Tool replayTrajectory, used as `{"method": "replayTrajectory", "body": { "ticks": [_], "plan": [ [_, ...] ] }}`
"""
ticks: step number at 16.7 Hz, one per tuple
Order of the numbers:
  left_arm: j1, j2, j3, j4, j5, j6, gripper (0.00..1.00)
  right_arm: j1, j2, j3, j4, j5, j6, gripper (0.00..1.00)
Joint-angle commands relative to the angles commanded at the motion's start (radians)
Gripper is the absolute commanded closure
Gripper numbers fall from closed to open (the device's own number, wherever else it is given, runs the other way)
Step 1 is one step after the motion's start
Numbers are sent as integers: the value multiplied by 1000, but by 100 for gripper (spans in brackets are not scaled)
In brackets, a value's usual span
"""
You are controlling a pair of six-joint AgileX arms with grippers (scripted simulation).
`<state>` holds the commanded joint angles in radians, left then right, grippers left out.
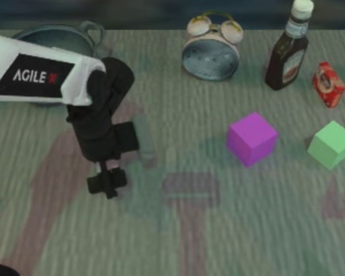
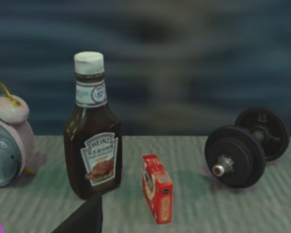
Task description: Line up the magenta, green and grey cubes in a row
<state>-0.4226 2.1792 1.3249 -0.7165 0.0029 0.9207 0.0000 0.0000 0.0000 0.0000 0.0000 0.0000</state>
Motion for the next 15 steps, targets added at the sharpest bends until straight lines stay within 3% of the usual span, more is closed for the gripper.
{"method": "replayTrajectory", "body": {
  "ticks": [7, 15],
  "plan": [
    [0, 0, 0, 0, 0, 0, 100, 0, 0, 0, 0, 0, 0, 0],
    [13, -125, 106, -228, 16, -17, 100, 0, 0, 0, 0, 0, 0, 0]
  ]
}}
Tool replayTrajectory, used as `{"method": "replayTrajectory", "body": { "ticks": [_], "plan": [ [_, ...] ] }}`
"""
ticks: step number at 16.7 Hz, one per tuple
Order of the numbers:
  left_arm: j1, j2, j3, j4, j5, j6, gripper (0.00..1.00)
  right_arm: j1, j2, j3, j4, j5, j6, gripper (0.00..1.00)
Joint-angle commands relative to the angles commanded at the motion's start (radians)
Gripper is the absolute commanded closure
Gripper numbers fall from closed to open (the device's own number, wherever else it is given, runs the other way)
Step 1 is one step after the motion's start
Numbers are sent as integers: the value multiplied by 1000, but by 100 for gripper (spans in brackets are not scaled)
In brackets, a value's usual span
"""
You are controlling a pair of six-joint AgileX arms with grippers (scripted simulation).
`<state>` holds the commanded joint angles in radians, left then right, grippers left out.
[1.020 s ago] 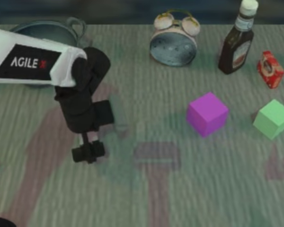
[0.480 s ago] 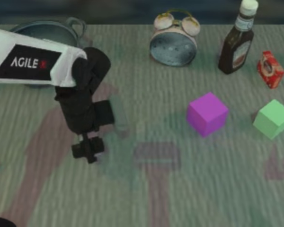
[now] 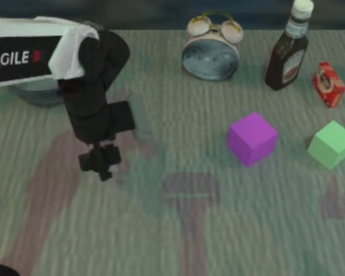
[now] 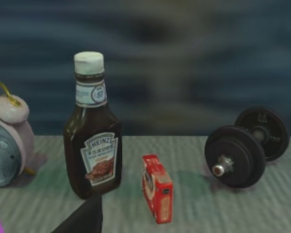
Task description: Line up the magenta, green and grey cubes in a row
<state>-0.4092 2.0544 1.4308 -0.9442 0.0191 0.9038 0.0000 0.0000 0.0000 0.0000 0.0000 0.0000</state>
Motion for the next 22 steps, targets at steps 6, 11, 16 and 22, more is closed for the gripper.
{"method": "replayTrajectory", "body": {
  "ticks": [6, 11, 16, 22],
  "plan": [
    [0, -29, 27, -49, -1, -1, 100, 0, 0, 0, 0, 0, 0, 0],
    [-77, 52, 142, -111, -1, -24, 100, 0, 0, 0, 0, 0, 0, 0],
    [-259, 236, 499, -260, -1, -99, 100, 0, 0, 0, 0, 0, 0, 0],
    [-448, 402, 825, -403, -2, -187, 100, 0, 0, 0, 0, 0, 0, 0]
  ]
}}
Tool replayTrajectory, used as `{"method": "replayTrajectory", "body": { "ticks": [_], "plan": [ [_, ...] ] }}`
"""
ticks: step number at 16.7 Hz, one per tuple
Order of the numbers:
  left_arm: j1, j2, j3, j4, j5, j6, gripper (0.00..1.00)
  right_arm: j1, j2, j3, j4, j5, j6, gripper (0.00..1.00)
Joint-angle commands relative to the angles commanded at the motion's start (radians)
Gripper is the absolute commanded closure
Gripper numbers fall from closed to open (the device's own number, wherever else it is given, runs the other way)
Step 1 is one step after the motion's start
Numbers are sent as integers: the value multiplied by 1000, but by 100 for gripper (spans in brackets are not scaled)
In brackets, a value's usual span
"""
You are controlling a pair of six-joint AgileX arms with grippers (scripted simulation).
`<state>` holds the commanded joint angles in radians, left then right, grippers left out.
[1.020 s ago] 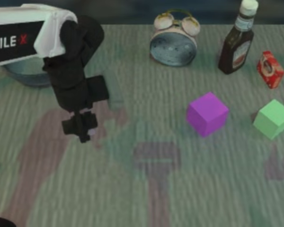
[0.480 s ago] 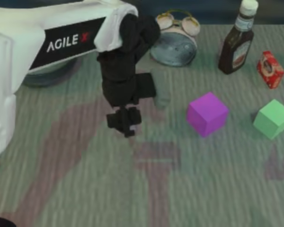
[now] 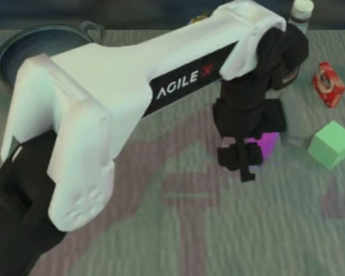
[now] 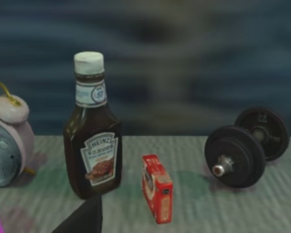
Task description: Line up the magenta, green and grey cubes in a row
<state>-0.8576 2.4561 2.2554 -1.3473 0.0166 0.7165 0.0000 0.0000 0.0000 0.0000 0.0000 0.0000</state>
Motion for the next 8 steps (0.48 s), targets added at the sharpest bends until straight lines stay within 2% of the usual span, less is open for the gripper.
{"method": "replayTrajectory", "body": {
  "ticks": [8],
  "plan": [
    [-17, 12, 8, 7, 0, -7, 100, 0, 0, 0, 0, 0, 0, 0]
  ]
}}
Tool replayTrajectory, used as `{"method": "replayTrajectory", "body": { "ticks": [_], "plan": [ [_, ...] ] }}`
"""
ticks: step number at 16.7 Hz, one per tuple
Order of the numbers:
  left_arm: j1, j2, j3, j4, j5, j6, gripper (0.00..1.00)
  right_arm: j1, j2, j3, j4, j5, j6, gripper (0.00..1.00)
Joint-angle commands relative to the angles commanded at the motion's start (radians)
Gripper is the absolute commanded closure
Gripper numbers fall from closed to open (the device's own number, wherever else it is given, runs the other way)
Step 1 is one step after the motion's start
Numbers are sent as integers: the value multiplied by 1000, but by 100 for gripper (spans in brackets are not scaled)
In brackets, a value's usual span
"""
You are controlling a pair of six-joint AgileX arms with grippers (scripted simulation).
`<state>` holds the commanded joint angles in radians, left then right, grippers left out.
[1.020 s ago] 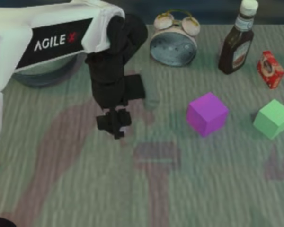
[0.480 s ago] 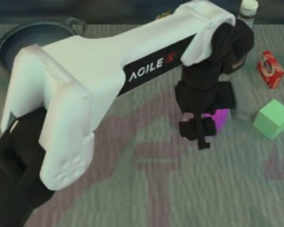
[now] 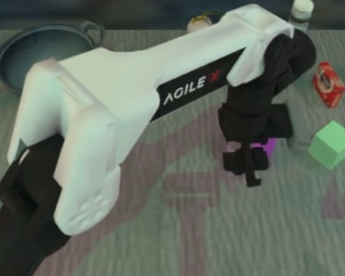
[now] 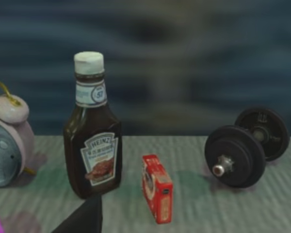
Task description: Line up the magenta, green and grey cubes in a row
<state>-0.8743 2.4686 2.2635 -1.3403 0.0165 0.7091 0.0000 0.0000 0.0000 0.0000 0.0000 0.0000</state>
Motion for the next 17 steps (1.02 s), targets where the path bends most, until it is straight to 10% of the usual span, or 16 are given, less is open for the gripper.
{"method": "replayTrajectory", "body": {
  "ticks": [11, 17],
  "plan": [
    [-5, 48, -174, 219, 0, -5, 100, 0, 0, 0, 0, 0, 0, 0],
    [-5, 48, -174, 219, 0, -5, 55, 0, 0, 0, 0, 0, 0, 0]
  ]
}}
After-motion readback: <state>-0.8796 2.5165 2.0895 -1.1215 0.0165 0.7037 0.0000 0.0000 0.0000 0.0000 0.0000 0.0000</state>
